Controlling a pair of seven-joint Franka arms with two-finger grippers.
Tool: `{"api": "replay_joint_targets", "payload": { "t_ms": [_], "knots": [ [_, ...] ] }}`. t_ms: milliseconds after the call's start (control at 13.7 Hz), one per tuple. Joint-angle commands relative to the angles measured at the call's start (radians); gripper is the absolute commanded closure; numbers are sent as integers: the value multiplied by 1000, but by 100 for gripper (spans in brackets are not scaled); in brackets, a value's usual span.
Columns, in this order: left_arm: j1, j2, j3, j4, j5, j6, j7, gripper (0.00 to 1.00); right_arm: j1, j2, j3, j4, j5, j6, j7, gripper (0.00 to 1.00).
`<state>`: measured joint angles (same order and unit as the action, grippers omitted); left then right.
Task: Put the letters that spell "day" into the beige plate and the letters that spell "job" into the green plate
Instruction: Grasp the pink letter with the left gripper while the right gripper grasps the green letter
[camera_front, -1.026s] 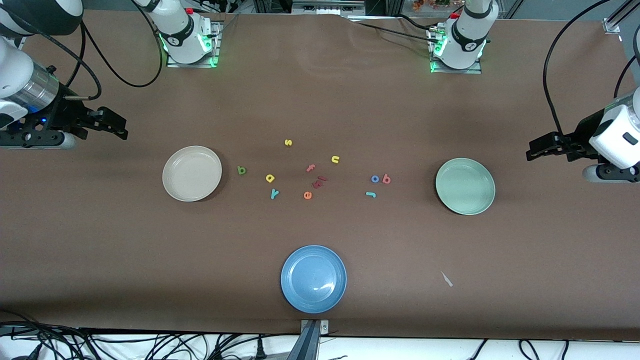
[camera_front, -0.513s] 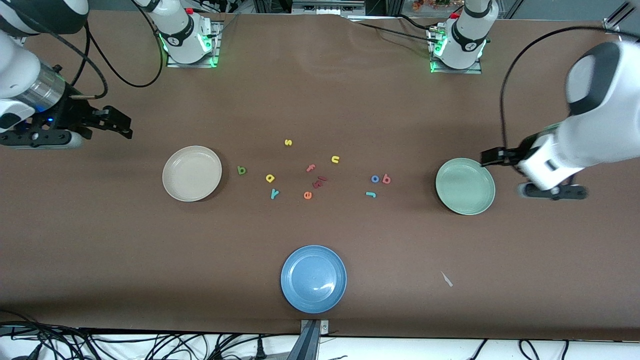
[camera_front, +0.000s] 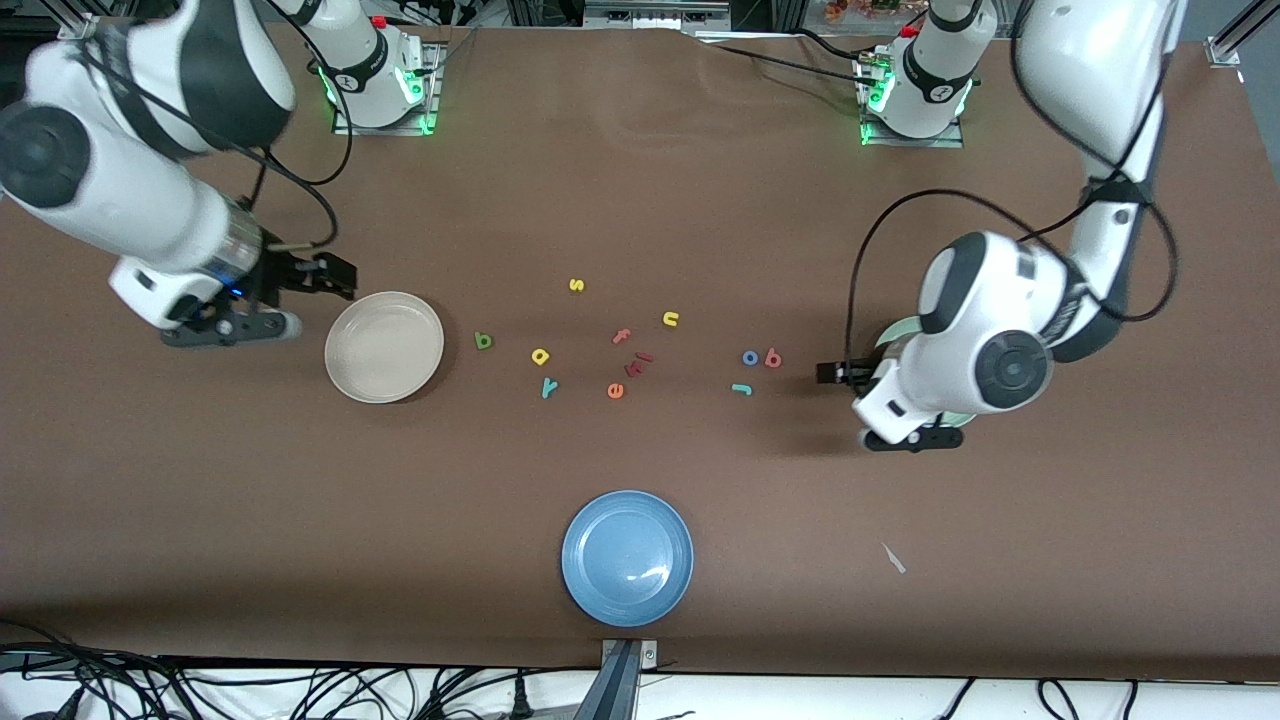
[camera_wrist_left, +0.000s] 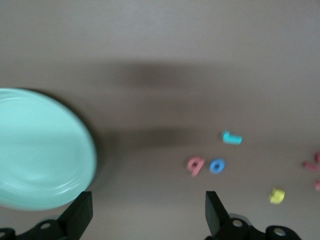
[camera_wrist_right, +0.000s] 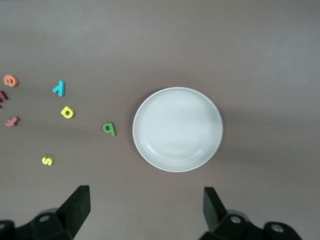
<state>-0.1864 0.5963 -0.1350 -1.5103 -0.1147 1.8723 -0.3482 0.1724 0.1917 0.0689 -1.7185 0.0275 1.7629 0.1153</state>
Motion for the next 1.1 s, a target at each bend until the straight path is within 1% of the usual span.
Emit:
{"api": "replay_joint_targets", "payload": {
  "t_ms": [0, 147, 220, 293, 366, 440, 513, 659, 733, 806, 1026],
  "knots": [
    [-54, 10, 11, -82, -33, 126, -61, 6, 73, 74, -1, -18, -12, 59, 21, 0],
    [-100, 10, 11, -187, -31, 226, -83, 14, 107, 75, -1, -116, -12, 185, 23, 0],
    [-114, 4, 11, -233, -31, 278, -86, 19, 123, 77, -1, -180, -12, 278, 29, 0],
    [-117, 2, 11, -261, -31, 309, -94, 24, 131, 80, -1, -249, -12, 388, 38, 4],
    [-120, 4, 9, -274, -31, 314, -97, 33, 143, 83, -1, -303, -14, 474, 38, 15],
    [-131, 7, 9, -286, -31, 317, -97, 39, 148, 97, -1, -334, -14, 522, 38, 25],
    [-133, 10, 9, -294, -31, 330, -97, 39, 153, 116, -1, -351, -14, 550, 40, 36],
    [-134, 10, 11, -318, -31, 370, -97, 42, 170, 165, -1, -360, -15, 605, 38, 37],
    [-134, 13, 11, -323, -30, 387, -98, 44, 176, 189, -1, -362, -15, 628, 40, 41],
    [-136, 17, 9, -326, -31, 398, -98, 44, 191, 201, -1, -363, -15, 647, 40, 42],
    [-153, 28, 11, -326, -31, 403, -115, 46, 200, 235, -3, -363, -15, 664, 40, 44]
  ]
}}
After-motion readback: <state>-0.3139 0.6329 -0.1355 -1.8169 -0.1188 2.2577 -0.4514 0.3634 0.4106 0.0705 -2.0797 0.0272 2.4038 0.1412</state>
